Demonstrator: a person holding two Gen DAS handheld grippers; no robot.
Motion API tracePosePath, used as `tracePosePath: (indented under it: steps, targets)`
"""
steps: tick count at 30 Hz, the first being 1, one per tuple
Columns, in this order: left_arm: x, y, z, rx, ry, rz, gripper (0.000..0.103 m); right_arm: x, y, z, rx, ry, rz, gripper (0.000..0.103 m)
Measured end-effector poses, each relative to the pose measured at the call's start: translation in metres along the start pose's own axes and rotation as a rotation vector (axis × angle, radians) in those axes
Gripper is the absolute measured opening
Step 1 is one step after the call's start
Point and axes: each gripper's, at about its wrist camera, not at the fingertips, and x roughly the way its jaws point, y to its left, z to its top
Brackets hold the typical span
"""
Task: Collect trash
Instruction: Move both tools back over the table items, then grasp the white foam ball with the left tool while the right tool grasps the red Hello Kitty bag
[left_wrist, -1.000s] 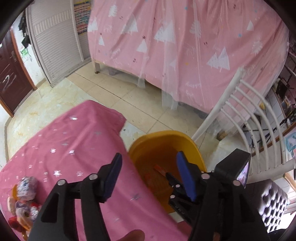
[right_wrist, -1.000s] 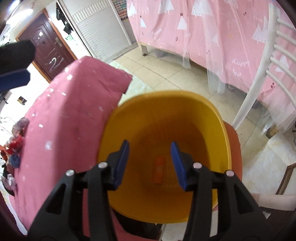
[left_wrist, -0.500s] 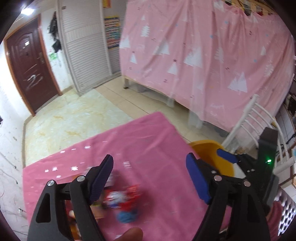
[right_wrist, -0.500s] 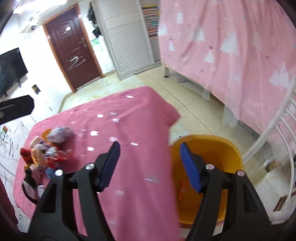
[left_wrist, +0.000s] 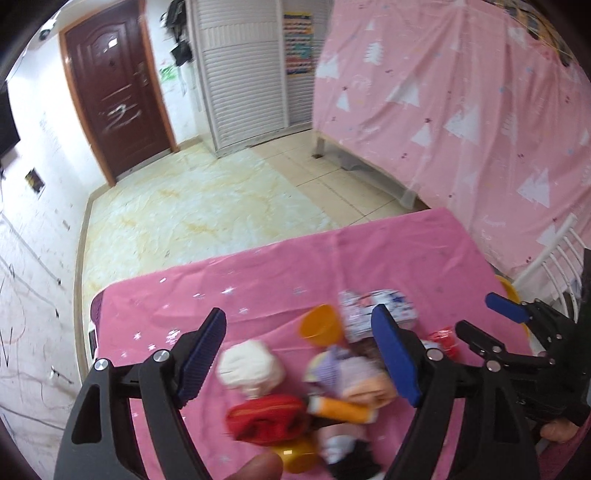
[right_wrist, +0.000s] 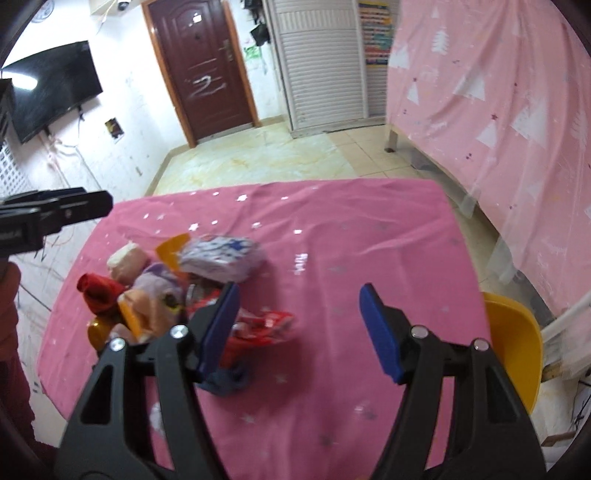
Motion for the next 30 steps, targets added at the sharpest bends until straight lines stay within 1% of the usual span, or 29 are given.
tracePosePath:
  steps: [4, 8, 11, 15, 19, 21, 23, 30]
  targets:
    - [0.011, 0.027, -0.005, -0.027, 0.029, -0.005, 0.075, 0.004, 0.013, 0.001, -0.013, 0.012, 0.012, 0.065]
    - [0.032, 0.040, -0.017, -0.050, 0.082, -0.020, 0.075, 0.007, 0.022, 0.000, -0.016, 0.025, 0.011, 0.066]
    - [0.050, 0.052, -0.029, -0.063, 0.131, -0.026, 0.075, 0.009, 0.022, -0.001, -0.015, 0.033, 0.010, 0.072]
    - [0.069, 0.058, -0.037, -0.087, 0.187, -0.039, 0.075, 0.010, 0.028, -0.007, -0.023, 0.042, 0.009, 0.072]
    - [0.079, 0.059, -0.042, -0.103, 0.209, -0.063, 0.074, 0.011, 0.032, -0.010, -0.044, 0.052, 0.008, 0.072]
    - [0.084, 0.055, -0.044, -0.107, 0.219, -0.077, 0.068, 0.011, 0.034, -0.012, -0.055, 0.060, 0.012, 0.072]
    - [0.091, 0.056, -0.044, -0.126, 0.243, -0.087, 0.054, 0.013, 0.036, -0.014, -0.066, 0.067, 0.014, 0.072]
    - [0.088, 0.051, -0.046, -0.138, 0.221, -0.075, 0.052, 0.022, 0.044, -0.017, -0.104, 0.090, 0.020, 0.072]
